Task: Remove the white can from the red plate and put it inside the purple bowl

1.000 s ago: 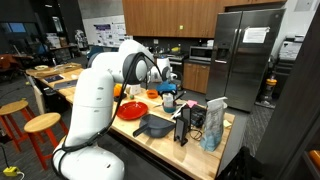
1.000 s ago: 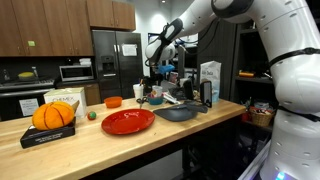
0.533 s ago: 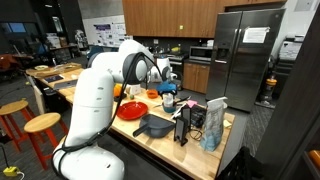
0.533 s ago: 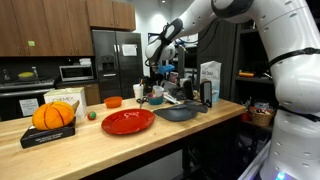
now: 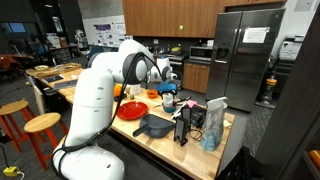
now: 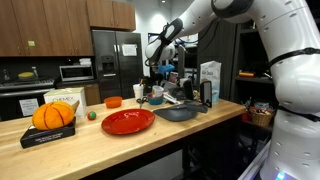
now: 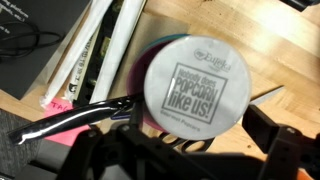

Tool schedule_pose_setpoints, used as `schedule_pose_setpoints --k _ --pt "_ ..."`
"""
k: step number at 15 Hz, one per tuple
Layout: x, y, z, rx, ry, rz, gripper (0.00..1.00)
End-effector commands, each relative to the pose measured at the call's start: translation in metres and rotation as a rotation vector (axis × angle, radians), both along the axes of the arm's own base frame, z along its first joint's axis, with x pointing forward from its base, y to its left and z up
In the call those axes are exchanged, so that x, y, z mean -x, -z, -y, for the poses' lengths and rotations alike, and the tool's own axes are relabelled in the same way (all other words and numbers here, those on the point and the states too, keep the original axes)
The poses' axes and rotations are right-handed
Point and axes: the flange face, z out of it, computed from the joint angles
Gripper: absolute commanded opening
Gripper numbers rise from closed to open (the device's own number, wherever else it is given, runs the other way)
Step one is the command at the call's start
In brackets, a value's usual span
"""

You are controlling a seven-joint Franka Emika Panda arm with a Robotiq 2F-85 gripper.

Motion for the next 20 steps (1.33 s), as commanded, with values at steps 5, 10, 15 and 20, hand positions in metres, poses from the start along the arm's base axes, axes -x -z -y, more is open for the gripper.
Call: schedule_pose_setpoints --k 5,10,15,20 --pt "-0.002 -0.006 -0.004 -0.011 -0.011 0.001 1.00" --pt "-0.002 -0.006 -0.008 -0.011 -0.016 0.000 1.00" --pt "-0.003 -0.010 -0.008 -0.008 -0.015 0.005 1.00" --pt "-0.003 -0.016 -0.009 0.002 -0.014 0.016 1.00"
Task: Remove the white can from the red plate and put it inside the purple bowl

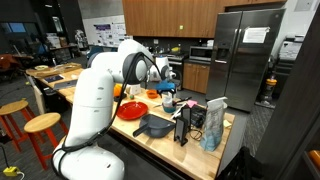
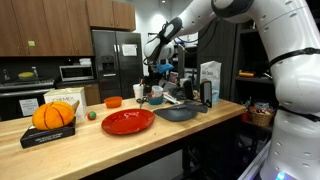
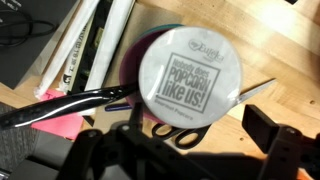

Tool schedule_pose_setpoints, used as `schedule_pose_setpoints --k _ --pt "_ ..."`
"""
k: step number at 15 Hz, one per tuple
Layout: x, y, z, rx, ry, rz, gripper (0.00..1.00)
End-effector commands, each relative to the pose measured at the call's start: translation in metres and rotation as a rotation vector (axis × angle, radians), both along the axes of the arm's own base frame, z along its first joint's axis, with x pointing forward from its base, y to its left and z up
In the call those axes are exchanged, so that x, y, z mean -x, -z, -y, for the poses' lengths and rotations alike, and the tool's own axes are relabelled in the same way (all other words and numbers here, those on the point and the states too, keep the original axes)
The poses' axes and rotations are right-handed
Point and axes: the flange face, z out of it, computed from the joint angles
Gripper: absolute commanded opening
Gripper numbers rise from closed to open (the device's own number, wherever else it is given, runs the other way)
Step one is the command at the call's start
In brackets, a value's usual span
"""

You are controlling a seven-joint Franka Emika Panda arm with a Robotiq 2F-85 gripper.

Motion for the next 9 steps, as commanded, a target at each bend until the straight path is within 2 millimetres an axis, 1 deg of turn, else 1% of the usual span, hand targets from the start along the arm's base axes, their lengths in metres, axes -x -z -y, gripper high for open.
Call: schedule_pose_setpoints --k 1,5,9 --pt "-0.001 -0.012 0.000 0.011 -0.002 0.008 1.00" --pt "-0.002 -0.025 -0.006 0.022 -0.009 0.023 1.00" --pt "-0.005 -0.041 -0.018 0.026 -0.040 0.045 1.00"
